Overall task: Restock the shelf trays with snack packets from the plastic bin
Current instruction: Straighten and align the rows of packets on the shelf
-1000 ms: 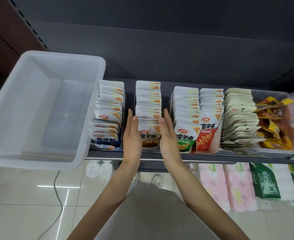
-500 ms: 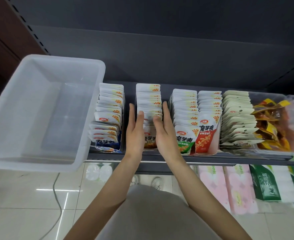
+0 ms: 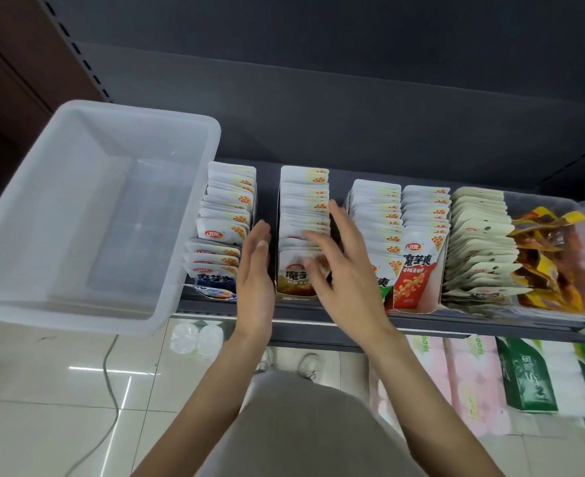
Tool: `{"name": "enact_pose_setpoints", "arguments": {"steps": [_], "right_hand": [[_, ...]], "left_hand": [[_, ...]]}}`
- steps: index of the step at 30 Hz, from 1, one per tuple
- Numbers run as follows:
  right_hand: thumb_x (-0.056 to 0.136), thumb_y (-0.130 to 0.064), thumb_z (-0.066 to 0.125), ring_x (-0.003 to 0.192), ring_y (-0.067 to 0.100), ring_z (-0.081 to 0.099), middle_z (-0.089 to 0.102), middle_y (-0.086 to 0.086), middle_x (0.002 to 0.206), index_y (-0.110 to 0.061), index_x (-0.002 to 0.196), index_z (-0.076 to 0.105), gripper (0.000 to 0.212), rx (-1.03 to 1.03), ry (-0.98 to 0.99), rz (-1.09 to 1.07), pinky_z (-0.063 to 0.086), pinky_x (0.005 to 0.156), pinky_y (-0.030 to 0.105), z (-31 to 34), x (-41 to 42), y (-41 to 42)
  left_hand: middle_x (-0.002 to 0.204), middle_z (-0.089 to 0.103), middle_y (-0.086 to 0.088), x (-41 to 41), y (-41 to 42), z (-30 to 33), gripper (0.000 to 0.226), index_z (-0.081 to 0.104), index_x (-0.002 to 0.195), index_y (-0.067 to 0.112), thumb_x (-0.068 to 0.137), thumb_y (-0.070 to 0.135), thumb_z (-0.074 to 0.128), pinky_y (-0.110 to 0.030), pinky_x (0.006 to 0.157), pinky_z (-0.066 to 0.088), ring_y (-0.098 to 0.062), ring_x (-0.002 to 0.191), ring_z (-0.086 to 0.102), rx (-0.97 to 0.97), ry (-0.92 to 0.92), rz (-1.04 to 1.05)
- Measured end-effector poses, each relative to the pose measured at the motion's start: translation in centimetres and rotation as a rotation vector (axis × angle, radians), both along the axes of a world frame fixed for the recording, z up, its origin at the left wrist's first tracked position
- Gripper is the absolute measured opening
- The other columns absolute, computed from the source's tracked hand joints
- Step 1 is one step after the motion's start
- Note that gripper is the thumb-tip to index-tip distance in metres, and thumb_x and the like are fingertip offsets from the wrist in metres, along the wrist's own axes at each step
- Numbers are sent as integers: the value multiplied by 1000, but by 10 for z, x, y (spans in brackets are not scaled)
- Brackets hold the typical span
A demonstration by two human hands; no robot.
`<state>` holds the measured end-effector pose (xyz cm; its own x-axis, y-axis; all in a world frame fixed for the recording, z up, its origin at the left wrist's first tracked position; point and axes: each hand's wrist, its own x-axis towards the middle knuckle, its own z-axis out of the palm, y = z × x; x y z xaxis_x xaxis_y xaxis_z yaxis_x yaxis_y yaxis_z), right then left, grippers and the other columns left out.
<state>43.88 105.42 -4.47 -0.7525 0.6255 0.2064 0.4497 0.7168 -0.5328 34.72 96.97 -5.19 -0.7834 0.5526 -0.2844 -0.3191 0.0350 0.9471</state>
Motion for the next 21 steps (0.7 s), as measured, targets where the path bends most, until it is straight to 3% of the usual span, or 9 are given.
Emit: {"name": "enact_pose_setpoints", "arguments": {"steps": [3,5,7,9,11,14,16,19,21], "right_hand": [[88,-21,66,144,24,16,25,8,154,-19,123,56,37,106,-138,48,36,109,41,0,5,3],[83,-12,68,140,26,26,37,10,147,-17,115,61,33,145,-140,61,42,104,42,3,8,0],[83,-9,66,129,27,39,48,12,136,-14,107,64,25,182,-109,88,49,96,42,5,14,-5],[84,-8,62,116,27,47,55,11,124,-12,104,66,21,201,-66,95,53,84,39,5,21,-7],[82,-5,65,108,27,51,58,11,117,-12,103,67,22,209,-36,88,54,75,37,4,24,-7],[85,-8,66,105,26,52,59,10,114,-12,104,68,19,214,-14,74,53,74,37,3,22,-6],[85,-8,65,106,26,52,59,10,116,-13,106,67,21,194,-7,63,54,74,37,2,21,-6],[83,-4,66,106,28,53,57,9,120,-14,107,67,26,147,-1,57,55,72,37,0,18,-6],[82,-3,65,107,27,53,56,9,121,-15,108,66,28,126,0,54,56,72,36,-1,16,-6]], "left_hand": [[135,51,11,3,-5,2,36,52,124,36,90,41,40,-38,112,32,-4,128,44,-31,35,-32],[132,53,14,3,-9,3,44,51,129,29,90,43,39,-34,109,35,-2,125,46,-64,62,-78],[126,56,17,0,-14,6,36,52,129,26,96,37,42,-22,101,39,4,119,49,-78,112,-119],[116,57,24,-4,-19,13,29,53,127,20,100,17,43,-6,87,39,15,109,50,-125,290,-170],[109,56,26,-9,-20,18,32,54,125,16,96,4,45,0,79,40,17,101,53,-188,519,-191],[105,62,10,-19,-13,23,28,61,116,12,92,1,52,-1,72,43,0,89,59,-325,873,-196],[97,67,-2,-29,-3,29,18,66,103,11,89,4,58,-8,66,41,-13,79,64,-448,1111,-316],[101,63,1,-48,16,35,15,65,104,18,91,23,60,-19,71,43,-14,87,61,-684,1202,-613],[102,62,3,-60,25,38,15,66,101,21,91,29,58,-21,73,44,-12,88,59,-735,1218,-720]]}}
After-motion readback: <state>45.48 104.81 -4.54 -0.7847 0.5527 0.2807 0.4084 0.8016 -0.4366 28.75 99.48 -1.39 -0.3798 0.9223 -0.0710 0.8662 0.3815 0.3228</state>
